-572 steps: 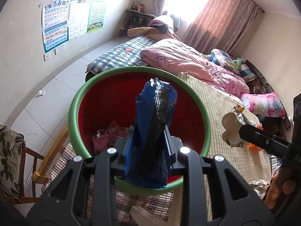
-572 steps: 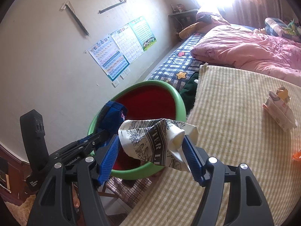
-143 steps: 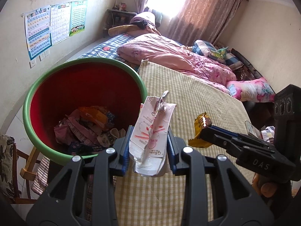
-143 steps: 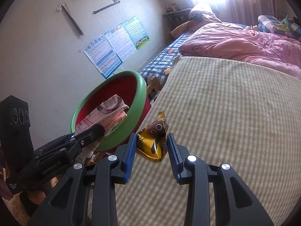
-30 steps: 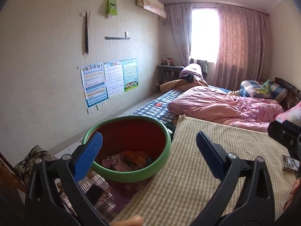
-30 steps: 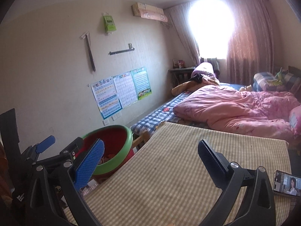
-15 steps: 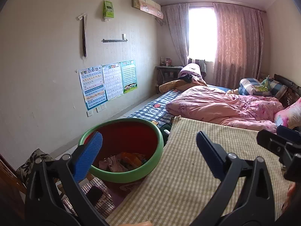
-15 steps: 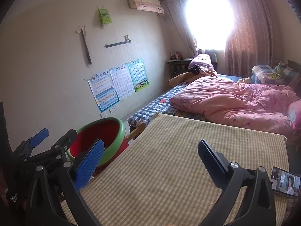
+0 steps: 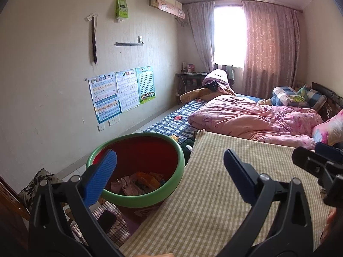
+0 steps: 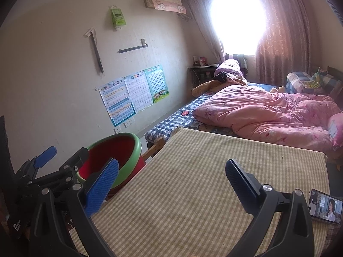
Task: Collect trash
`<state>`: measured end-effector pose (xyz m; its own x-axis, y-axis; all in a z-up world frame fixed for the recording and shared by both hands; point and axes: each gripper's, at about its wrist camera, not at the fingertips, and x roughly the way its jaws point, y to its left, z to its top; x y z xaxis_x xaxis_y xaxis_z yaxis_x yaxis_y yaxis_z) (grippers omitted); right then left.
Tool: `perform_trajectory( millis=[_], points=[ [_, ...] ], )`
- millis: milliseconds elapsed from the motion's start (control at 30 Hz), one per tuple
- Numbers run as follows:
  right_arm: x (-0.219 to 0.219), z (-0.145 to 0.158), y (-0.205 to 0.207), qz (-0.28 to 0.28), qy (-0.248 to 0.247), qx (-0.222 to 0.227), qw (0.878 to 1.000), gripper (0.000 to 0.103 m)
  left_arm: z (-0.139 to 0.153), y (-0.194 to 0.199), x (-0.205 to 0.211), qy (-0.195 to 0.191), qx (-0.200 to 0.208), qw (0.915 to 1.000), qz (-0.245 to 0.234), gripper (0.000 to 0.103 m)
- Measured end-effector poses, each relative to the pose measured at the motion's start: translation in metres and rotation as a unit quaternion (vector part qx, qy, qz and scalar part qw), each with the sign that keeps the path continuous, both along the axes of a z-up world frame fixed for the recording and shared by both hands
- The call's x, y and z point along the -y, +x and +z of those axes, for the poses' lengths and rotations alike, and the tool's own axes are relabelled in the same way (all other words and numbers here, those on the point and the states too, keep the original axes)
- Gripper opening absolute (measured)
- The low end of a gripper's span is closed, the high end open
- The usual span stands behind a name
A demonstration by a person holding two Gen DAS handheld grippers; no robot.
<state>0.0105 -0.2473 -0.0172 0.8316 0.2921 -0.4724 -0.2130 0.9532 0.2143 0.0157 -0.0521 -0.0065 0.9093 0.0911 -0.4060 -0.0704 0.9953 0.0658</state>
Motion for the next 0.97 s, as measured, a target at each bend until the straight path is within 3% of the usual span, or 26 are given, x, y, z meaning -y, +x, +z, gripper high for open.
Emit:
perform_trajectory(
  millis=[600,800,967],
  points=[
    [-0.003,-0.004,-0.002,-0.006,-0.004,-0.010,1.000,0.097,-0.004,-0.003,-0.009,-0.007,-0.008,0.9999,0.002,0.098],
    [0.030,-0.051,0.002,-0.058,-0.027,-0.082,0.995,0.096,-0.025,0.000,-0.012,-0.009,-0.060,0.9981,-0.011,0.098],
    [0.102,-0.111,-0.019,-0.166,-0.047,-0.175,0.969,0.096,-0.040,-0.002,-0.019,-0.009,-0.093,0.9955,-0.019,0.098]
  ],
)
